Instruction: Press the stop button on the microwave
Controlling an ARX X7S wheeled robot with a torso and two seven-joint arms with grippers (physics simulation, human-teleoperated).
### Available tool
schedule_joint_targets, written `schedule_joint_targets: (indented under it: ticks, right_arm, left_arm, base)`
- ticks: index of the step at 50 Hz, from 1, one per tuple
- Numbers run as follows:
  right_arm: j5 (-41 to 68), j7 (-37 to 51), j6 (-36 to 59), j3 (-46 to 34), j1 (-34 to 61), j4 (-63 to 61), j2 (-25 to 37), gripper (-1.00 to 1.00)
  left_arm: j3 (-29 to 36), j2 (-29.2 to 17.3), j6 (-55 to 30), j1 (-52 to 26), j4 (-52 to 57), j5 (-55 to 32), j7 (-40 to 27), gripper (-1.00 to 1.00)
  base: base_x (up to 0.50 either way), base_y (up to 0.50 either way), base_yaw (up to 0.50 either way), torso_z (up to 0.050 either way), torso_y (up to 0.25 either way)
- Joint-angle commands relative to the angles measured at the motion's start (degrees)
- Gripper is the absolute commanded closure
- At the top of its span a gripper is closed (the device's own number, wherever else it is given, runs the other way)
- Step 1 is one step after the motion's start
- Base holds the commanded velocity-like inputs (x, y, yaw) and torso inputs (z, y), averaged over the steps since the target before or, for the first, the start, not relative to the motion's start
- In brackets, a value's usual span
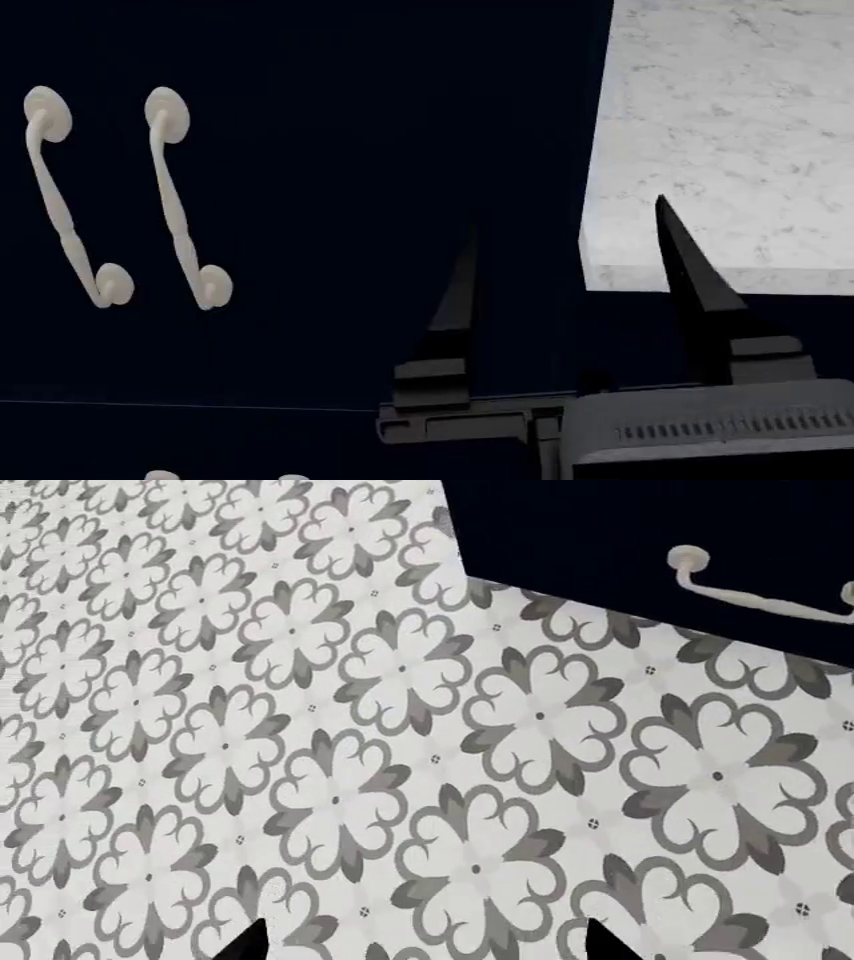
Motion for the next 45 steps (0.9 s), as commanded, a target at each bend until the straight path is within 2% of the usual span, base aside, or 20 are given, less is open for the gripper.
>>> schedule_joint_targets:
  ticks: [1,7,10,21,27,29,45]
  right_arm:
    - [5.2,4.7,6.4,0.4,7.4,-6.8,2.9,-1.00]
    - [30.8,33.2,2.0,-7.6,17.8,-6.7,22.8,-1.00]
    - [35.1,38.0,1.3,-9.6,21.7,-6.6,25.6,-1.00]
    - [48.6,45.3,8.4,-7.5,39.4,-6.0,26.7,-1.00]
    - [54.2,46.9,12.9,-6.1,50.2,-1.4,25.3,-1.00]
    - [54.2,45.5,14.3,-7.3,55.2,2.8,24.1,-1.00]
    - [45.6,35.5,14.3,-16.5,71.9,27.4,17.7,-1.00]
  left_arm:
    - [-6.4,-0.7,-5.0,4.8,-3.8,1.5,-1.7,-1.00]
    - [-6.4,-0.7,-5.0,4.8,-3.8,1.5,-1.7,-1.00]
    - [-6.4,-0.7,-5.0,4.8,-3.8,1.5,-1.7,-1.00]
    - [-6.4,-0.7,-5.0,4.8,-3.8,1.5,-1.7,-1.00]
    - [-6.4,-0.7,-5.0,4.8,-3.8,1.5,-1.7,-1.00]
    - [-6.4,-0.7,-5.0,4.8,-3.8,1.5,-1.7,-1.00]
    - [-6.4,-0.7,-5.0,4.8,-3.8,1.5,-1.7,-1.00]
  base:
    - [0.00,0.00,0.00,0.000,0.000]
    - [0.00,0.00,0.00,0.000,0.000]
    - [0.00,0.00,0.00,0.000,0.000]
    - [0.00,0.00,0.00,0.000,0.000]
    - [0.00,0.00,0.00,0.000,0.000]
    - [0.00,0.00,0.00,0.000,0.000]
    - [0.00,0.00,0.00,0.000,0.000]
